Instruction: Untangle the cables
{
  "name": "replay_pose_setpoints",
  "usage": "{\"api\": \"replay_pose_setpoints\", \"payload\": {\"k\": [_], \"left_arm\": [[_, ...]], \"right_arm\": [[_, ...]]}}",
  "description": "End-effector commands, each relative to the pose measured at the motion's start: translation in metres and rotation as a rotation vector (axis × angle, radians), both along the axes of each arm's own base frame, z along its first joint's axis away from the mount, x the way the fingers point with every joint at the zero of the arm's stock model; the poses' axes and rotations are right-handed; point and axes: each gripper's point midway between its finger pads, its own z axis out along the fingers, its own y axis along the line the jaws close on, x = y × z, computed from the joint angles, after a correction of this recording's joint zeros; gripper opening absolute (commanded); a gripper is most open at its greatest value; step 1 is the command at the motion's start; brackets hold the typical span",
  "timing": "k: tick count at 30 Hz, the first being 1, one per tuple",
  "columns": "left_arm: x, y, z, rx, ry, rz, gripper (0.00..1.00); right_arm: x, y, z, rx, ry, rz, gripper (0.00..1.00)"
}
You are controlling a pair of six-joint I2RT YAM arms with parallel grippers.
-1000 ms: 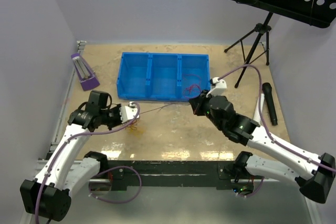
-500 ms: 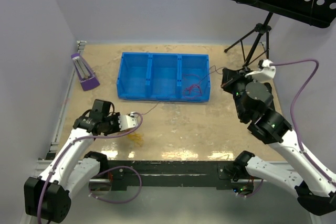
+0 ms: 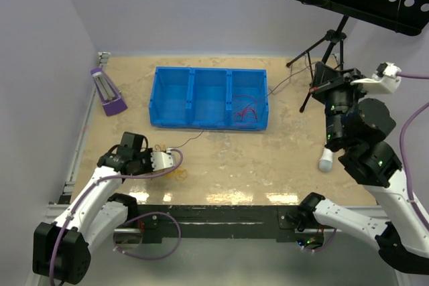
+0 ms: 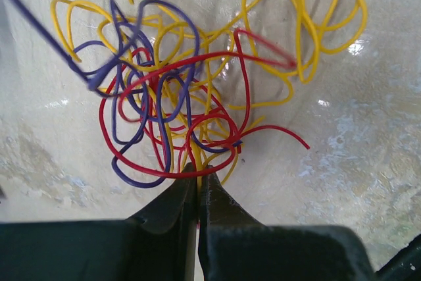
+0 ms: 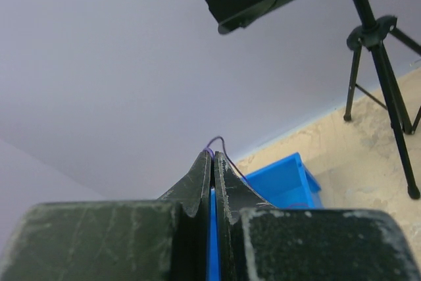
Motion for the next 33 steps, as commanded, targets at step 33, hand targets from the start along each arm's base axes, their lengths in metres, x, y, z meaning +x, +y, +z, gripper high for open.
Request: {"api": "replay_pose_setpoints", "payload": {"k": [33], "left_arm": [[0.016,-0.058,0.085,-0.316,-0.003,-0.038,0.08]], "right_arm": [[0.014,0.028,0.136,-0.069,-0.244,0.067,0.0]]}}
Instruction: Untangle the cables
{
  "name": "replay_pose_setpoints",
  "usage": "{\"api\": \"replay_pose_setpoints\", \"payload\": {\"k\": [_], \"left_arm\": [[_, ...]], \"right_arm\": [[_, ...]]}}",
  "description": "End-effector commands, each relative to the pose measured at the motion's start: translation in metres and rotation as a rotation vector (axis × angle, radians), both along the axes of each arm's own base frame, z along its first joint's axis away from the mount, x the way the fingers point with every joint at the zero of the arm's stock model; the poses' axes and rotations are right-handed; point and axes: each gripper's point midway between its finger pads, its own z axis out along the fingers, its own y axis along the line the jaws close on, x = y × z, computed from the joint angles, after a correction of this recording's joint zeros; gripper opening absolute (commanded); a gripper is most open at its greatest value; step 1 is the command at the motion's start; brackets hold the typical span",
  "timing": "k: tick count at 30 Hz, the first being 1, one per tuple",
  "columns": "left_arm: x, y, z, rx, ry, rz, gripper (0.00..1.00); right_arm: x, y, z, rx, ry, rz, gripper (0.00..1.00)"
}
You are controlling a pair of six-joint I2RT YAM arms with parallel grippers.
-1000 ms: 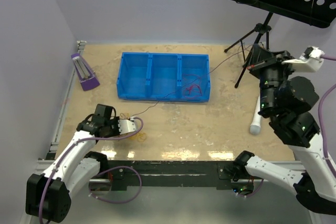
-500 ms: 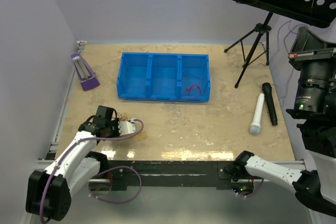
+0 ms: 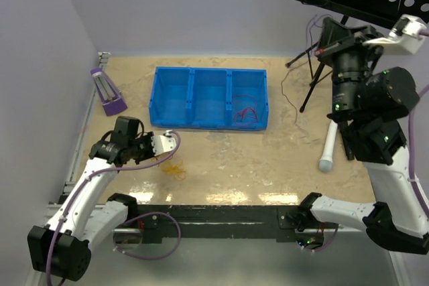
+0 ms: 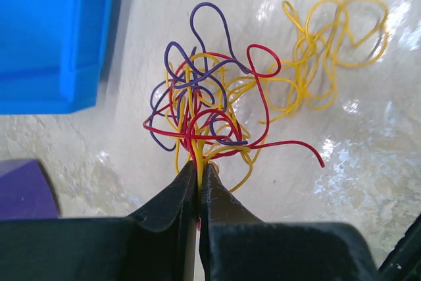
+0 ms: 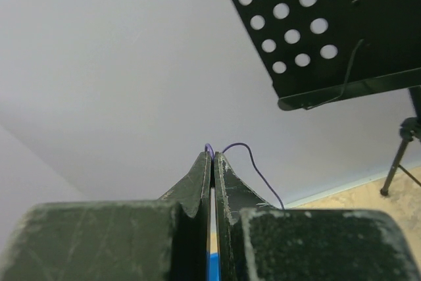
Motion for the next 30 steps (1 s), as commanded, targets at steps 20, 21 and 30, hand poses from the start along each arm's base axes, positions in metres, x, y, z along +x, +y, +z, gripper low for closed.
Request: {"api": "replay_pose_setpoints", "payload": {"k": [20,21,30], "left_arm": [[-0.031,-0.024,0.022,-0.153,0.077,-0.054,0.08],[-0.032,-0.024,0.022,-0.154,0.076,-0.054,0.08],[-0.034,-0.024,0.024,-0.159,0.075,-0.055,0.08]], "right_arm": [[0.096,0.14,0.015,-0.088,-0.061,0.261,0.0],[0.099,0.144,0.013,-0.093,-0.058,0.263,0.0],[0.129,0.173,-0.03,-0.144,0.016,0.279,0.0]]}}
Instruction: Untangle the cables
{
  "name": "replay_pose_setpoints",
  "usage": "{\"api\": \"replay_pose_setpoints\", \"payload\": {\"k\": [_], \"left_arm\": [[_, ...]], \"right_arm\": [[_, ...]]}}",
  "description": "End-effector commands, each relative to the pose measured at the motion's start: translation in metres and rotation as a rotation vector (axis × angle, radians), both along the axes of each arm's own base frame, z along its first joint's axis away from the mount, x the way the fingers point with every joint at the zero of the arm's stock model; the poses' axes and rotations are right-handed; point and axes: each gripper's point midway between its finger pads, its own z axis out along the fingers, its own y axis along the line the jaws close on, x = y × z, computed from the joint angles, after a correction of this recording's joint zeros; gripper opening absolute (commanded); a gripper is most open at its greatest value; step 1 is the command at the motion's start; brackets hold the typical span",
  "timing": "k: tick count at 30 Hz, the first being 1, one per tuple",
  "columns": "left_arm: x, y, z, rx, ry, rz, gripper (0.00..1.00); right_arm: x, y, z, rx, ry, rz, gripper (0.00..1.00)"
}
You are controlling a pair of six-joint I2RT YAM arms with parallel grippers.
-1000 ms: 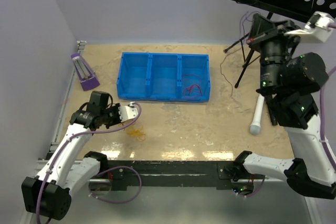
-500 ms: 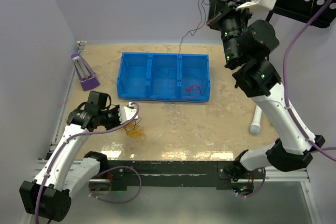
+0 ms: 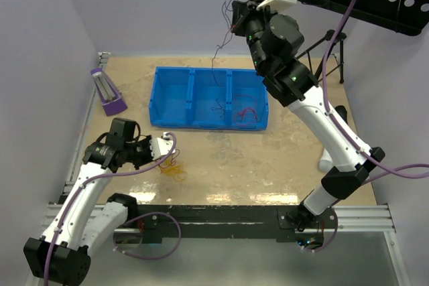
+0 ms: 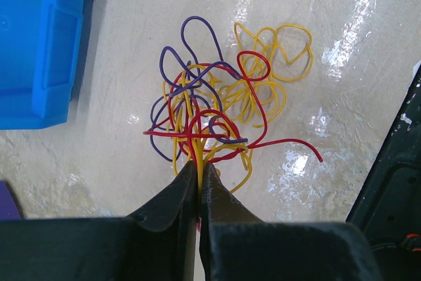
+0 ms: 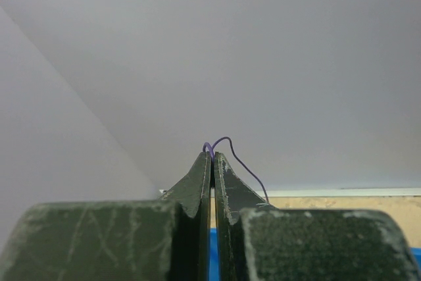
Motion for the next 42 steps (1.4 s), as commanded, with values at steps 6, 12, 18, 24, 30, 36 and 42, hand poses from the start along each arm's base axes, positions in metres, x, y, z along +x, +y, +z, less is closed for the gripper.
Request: {"api": "replay_pose_setpoints", "payload": {"k": [6,12,18,24,30,36,42], "left_arm": [[-0.004,-0.006,0.007,-0.042,-0.006,-0.009,0.08],[-0.003,-0.008,0.015,-0.063,-0.021,-0.007,0.08],[-0.003,-0.008,0.016,-0.062,-0.022,-0.001,0.08],[-0.002,-0.009,0.017,-0.07,-0.027,0.0,0.08],[0.008,-0.009,0.028,-0.085,-0.083,0.024,0.08],[0.019,-0.013,0.042,-0.126,-0.165,0.05,0.08],[0.018,-0.011,0.026,-0.104,-0.116,0.053,0.08]], "right_arm": [[0.014,0.019,-0.04,-0.01,0.041,0.038,0.0],[0.029,0.043,-0.122,-0.038,0.166,0.076,0.0],[0.041,0.06,-0.207,-0.097,0.303,0.098,0.0],[0.057,0.073,-0.265,-0.16,0.396,0.08,0.0],[0.057,0.079,-0.288,-0.187,0.451,0.102,0.39],[0.03,0.061,-0.277,-0.207,0.443,0.128,0.66],[-0.045,0.07,-0.285,-0.245,0.404,0.315,0.72]]}}
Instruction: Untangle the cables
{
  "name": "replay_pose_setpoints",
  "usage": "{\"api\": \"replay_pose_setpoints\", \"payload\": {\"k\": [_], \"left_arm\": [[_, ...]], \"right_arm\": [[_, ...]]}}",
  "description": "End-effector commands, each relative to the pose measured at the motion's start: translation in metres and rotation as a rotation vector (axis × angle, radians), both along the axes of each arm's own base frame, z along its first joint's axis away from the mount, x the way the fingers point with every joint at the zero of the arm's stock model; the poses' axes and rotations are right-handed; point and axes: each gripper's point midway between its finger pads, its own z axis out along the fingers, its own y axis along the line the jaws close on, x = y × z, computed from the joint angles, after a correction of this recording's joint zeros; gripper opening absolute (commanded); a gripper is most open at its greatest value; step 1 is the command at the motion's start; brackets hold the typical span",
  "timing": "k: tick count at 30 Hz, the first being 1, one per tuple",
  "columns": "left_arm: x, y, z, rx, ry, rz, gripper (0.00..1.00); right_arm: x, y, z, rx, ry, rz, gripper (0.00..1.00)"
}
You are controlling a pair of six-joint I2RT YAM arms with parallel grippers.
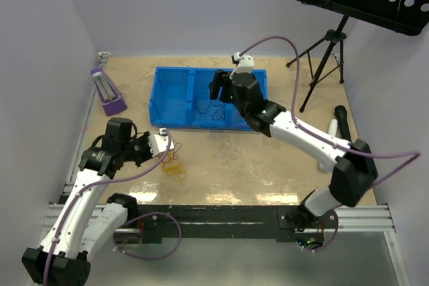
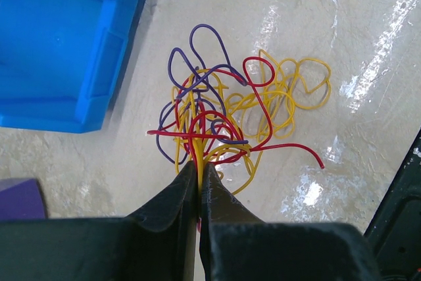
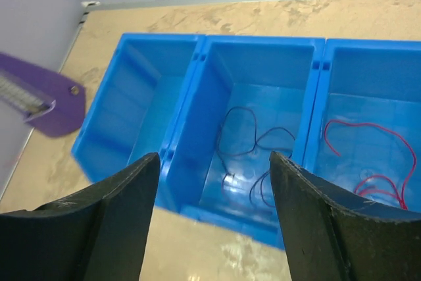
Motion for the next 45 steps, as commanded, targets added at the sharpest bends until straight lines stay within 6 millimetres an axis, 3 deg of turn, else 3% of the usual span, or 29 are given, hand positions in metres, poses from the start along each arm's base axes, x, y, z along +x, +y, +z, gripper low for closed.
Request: {"api": "replay_pose_setpoints", "payload": {"k": [1,4,7,10,13,21,26,30,45], "left_arm": [[0.008,-0.002,0.001,-0.019,-0.015,0.012,0.08],[0.013,0.001,0.001,-0.014,-0.033,0.038,0.08],[0.016,0.002,0.003,-0.013,-0.046,0.057,0.08],[0.017,0.002,0.003,-0.012,-0.038,0.06,0.08],[0.019,0.003,0.002,-0.004,-0.023,0.067,0.08],[0.018,0.006,0.004,0.001,-0.027,0.086,0.08],[0.017,0.007,0.005,0.002,-0.03,0.087,0.08],[0.017,0.007,0.003,0.007,-0.017,0.09,0.08],[0.019,0.007,-0.001,0.007,-0.005,0.095,0.08]], "right_arm": [[-0.062,0.025,0.013,0.04,-0.063,0.208,0.72],[-0.123,0.052,-0.015,0.041,-0.047,0.412,0.71],[-0.167,0.065,-0.055,0.021,0.009,0.546,0.7],[-0.202,0.08,-0.082,0.007,0.049,0.667,0.72],[-0.218,0.099,-0.101,-0.019,0.083,0.735,0.74],[-0.221,0.147,-0.145,-0.097,0.145,0.825,0.69],[-0.213,0.161,-0.158,-0.146,0.16,0.825,0.61],[-0.208,0.169,-0.17,-0.172,0.179,0.821,0.49],[-0.217,0.141,-0.187,-0.195,0.214,0.789,0.48]]}}
